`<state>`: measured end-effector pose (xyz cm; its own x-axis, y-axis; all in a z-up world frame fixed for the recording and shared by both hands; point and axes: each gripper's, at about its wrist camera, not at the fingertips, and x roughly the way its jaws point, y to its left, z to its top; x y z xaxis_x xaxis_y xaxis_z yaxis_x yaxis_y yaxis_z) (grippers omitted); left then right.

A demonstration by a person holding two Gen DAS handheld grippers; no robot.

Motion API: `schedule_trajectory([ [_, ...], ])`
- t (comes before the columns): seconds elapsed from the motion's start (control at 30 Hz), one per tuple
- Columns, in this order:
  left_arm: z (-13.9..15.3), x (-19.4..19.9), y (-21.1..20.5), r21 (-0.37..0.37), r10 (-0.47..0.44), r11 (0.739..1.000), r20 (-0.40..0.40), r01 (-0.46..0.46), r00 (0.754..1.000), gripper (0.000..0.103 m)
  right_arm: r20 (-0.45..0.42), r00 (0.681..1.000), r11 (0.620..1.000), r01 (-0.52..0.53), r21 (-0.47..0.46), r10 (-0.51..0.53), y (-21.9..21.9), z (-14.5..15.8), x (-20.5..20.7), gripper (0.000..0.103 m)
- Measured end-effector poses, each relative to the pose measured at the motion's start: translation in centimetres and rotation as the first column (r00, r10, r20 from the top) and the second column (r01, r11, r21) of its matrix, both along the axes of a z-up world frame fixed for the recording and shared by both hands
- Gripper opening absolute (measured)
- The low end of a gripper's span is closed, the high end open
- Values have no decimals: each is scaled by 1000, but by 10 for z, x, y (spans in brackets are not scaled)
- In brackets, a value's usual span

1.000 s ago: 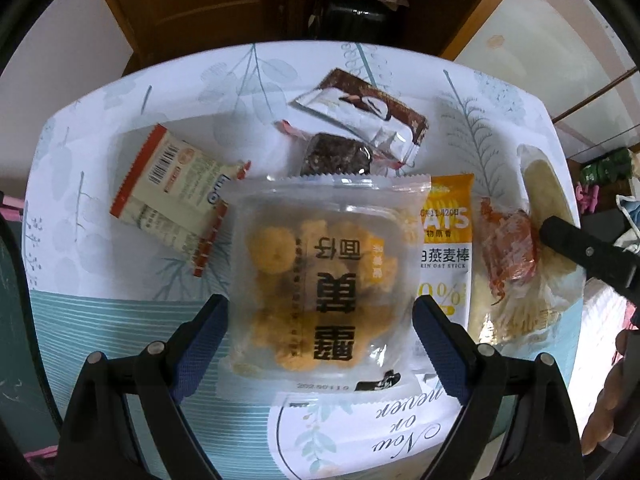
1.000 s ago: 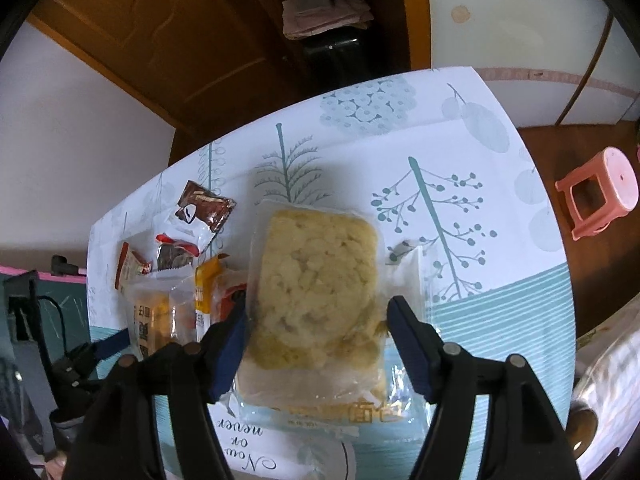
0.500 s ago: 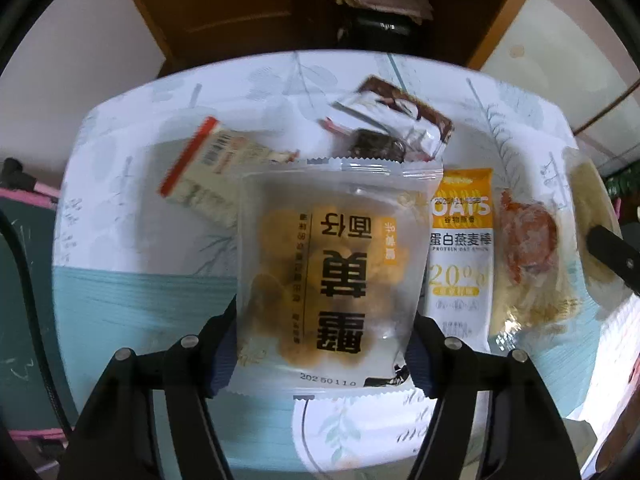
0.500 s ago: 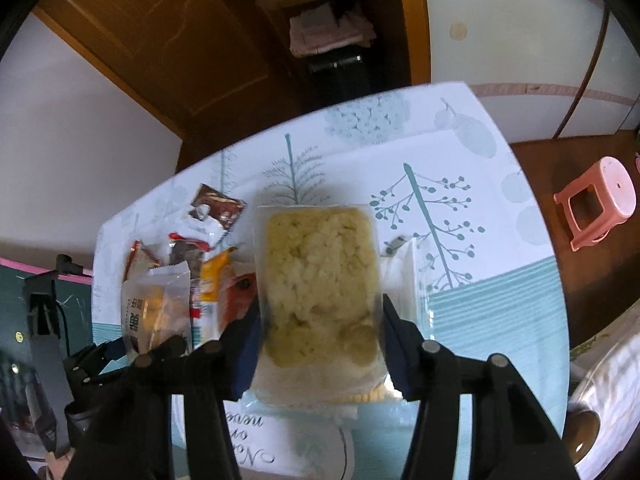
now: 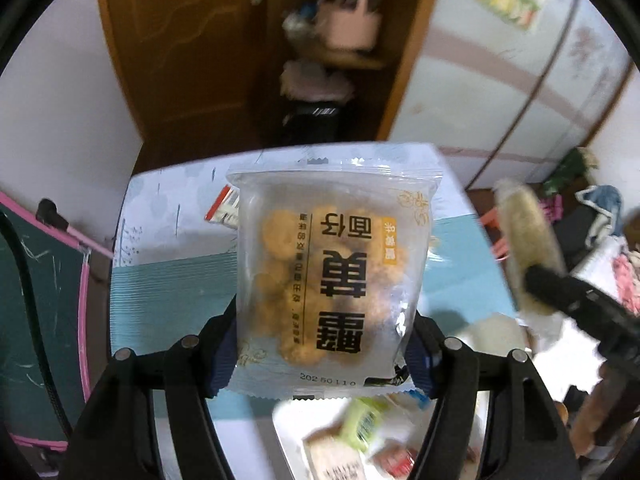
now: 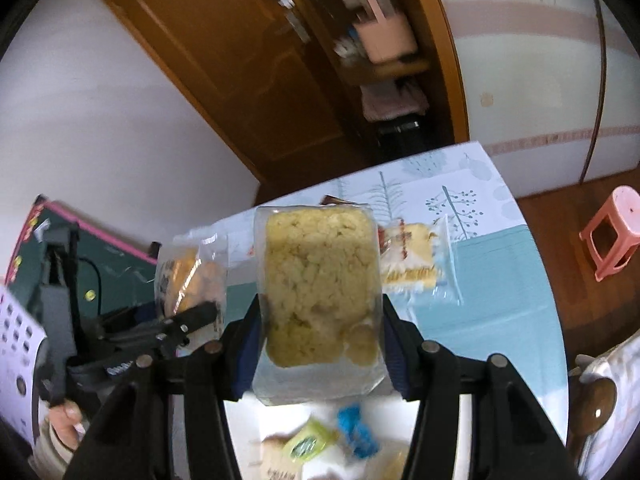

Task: Organize snacks
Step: 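Carry both packs over the white tray and open both tools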

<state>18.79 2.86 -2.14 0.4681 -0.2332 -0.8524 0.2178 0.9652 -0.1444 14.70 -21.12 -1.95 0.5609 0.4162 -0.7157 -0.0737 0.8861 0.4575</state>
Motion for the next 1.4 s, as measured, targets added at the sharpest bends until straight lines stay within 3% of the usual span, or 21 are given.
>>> schedule_trajectory([
  [0.23, 50, -85, 6, -91, -41, 995, 128, 52, 991, 68, 180, 983, 999, 25, 30, -30, 0, 41, -98, 53],
  [0.33, 54, -118, 3, -106, -44, 992, 156, 61, 987, 68, 244, 968, 998, 50, 33, -57, -7, 54, -127, 53],
  [0.5, 36, -153, -11, -88, -49, 994, 163, 64, 985, 69, 295, 953, 997, 75, -16, -67, -13, 58, -157, 53],
  [0.67, 13, -177, -25, 2, -56, 998, 167, 57, 984, 69, 283, 957, 996, 74, -45, -58, -14, 46, -174, 53],
  [0.87, -19, -187, -36, 77, -69, 995, 101, 62, 992, 69, 236, 970, 992, 85, -95, -61, -14, 24, -182, 53],
  [1.13, -45, -192, -47, 111, -85, 991, 33, 80, 996, 69, 136, 990, 987, 64, -146, -44, -10, -9, -183, 53],
  [1.4, -49, -190, -50, 123, -78, 989, 17, 76, 997, 69, 74, 997, 984, 27, -173, -14, -5, -31, -185, 53],
])
